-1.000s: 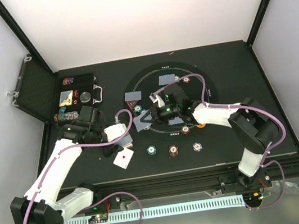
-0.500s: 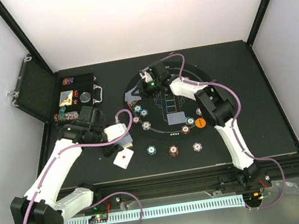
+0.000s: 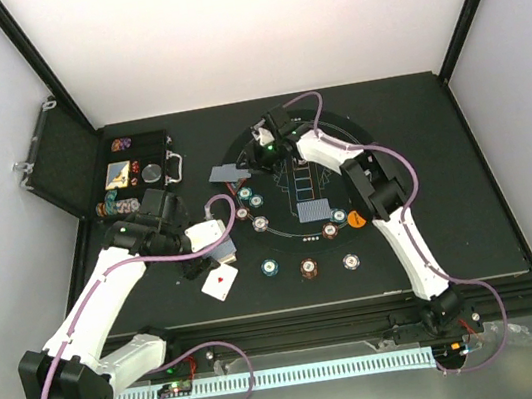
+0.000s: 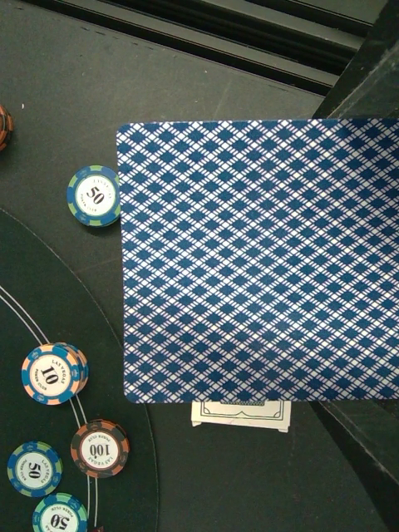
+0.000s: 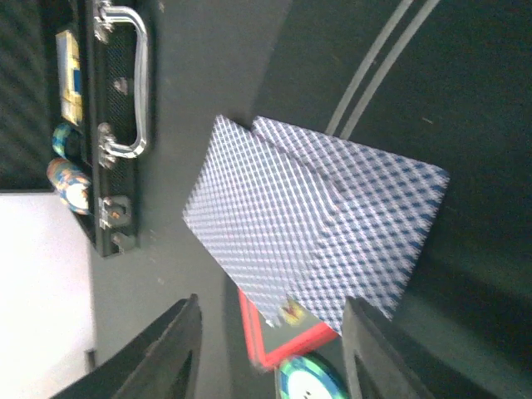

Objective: Distribute texas hold em gaming equipment

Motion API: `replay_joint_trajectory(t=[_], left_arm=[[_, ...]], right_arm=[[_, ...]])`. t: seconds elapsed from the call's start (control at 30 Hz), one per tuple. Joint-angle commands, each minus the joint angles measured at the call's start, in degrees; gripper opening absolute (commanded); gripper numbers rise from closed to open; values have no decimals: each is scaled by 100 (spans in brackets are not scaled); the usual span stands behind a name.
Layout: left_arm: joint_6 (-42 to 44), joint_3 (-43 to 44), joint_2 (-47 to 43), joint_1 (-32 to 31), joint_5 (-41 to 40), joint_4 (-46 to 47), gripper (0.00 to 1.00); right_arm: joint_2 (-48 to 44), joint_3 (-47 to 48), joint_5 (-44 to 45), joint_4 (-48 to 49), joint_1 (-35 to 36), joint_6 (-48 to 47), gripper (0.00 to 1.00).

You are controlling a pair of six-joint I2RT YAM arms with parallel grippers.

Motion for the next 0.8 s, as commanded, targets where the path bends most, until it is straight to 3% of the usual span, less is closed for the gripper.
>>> replay_joint_trajectory(t=[0.0, 0.17, 0.47, 0.77], left_arm=[[-2, 79, -99, 38, 150, 68, 2], [-23, 103, -149, 38, 155, 66, 2], [-20, 84, -118, 38, 112, 110, 2], [-81, 204, -30, 38, 218, 113, 2]], right_arm=[[-665, -318, 479, -734, -140, -596, 54], [-1530, -1153, 783, -866, -159, -924, 65], [-4054, -4709, -432, 1946, 344, 263, 89], [-4843, -6189, -719, 3754, 1430, 1412, 93]])
